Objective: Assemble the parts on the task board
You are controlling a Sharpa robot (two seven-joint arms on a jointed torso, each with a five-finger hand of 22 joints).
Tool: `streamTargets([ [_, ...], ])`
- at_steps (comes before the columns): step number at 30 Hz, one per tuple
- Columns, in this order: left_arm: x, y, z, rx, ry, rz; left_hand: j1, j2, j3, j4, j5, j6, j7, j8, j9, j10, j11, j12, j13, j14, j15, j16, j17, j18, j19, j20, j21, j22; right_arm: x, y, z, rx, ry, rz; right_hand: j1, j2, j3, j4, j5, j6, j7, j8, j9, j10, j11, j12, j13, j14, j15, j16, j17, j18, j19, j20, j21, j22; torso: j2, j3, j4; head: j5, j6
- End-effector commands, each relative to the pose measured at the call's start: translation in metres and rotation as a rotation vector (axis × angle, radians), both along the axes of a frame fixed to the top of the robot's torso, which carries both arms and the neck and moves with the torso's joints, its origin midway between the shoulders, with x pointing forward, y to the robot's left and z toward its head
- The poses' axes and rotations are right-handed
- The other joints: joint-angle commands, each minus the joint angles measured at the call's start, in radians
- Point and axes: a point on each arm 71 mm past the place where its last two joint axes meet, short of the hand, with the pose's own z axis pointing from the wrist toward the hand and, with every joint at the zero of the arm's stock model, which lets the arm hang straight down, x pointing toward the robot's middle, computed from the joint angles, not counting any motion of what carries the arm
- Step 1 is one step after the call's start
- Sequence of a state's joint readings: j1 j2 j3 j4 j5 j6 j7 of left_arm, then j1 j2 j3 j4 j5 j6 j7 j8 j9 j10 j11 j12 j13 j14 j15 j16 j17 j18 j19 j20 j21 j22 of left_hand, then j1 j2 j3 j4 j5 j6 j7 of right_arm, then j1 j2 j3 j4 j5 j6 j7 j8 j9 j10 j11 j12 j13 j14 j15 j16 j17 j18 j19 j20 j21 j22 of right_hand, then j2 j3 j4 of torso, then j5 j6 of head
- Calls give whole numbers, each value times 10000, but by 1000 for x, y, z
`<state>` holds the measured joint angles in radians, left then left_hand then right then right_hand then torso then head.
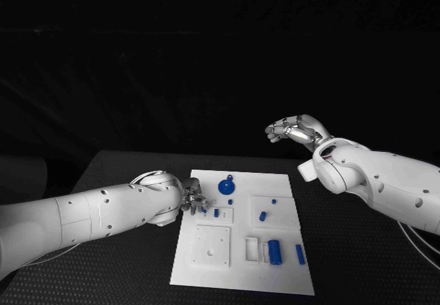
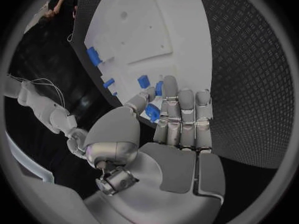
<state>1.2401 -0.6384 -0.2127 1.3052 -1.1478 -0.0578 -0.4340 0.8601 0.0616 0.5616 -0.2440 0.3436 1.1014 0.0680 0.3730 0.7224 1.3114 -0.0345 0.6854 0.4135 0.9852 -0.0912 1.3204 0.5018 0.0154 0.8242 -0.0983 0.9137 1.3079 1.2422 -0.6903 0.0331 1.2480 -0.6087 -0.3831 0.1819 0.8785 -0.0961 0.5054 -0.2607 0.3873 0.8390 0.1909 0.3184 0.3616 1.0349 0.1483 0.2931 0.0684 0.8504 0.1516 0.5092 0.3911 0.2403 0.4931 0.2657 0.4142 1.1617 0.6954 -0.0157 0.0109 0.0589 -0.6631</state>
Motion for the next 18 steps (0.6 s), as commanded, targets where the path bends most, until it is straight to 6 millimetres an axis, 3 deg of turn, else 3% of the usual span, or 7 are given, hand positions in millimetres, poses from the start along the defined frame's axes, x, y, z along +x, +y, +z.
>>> streamTargets([
  [1,-2,0,-1,240,-153,-68,2,139,138,-223,71,368,-296,37,-16,300,-252,-30,13,88,-26,66,10,155,74,-884,44,198,0,1,0,18,-12,112,5,-49,24,63,67,-7,47,40,-10,60,-7,-65,-7,30,25,-38,-15,66,-72,27,-67,15,2,-2,5,-4,-29],
  [10,-5,-2,-7,277,-12,-142,-22,147,137,-245,109,381,-301,44,-29,319,-258,-39,18,105,-35,67,12,157,89,-893,58,198,-1,1,0,18,-14,112,6,-50,25,65,73,-6,47,41,-11,63,-7,-71,-7,30,26,-37,-18,66,-73,28,-69,18,3,-16,1,-2,-39],
  [18,-8,-4,-10,271,95,-241,-33,155,137,-249,115,384,-302,45,-35,325,-259,-43,19,110,-38,66,13,158,95,-896,62,197,0,1,0,16,-12,109,9,-50,27,67,77,-6,47,41,-13,66,-6,-76,-6,29,26,-36,-21,67,-74,28,-70,21,-1,-5,1,-10,-44],
])
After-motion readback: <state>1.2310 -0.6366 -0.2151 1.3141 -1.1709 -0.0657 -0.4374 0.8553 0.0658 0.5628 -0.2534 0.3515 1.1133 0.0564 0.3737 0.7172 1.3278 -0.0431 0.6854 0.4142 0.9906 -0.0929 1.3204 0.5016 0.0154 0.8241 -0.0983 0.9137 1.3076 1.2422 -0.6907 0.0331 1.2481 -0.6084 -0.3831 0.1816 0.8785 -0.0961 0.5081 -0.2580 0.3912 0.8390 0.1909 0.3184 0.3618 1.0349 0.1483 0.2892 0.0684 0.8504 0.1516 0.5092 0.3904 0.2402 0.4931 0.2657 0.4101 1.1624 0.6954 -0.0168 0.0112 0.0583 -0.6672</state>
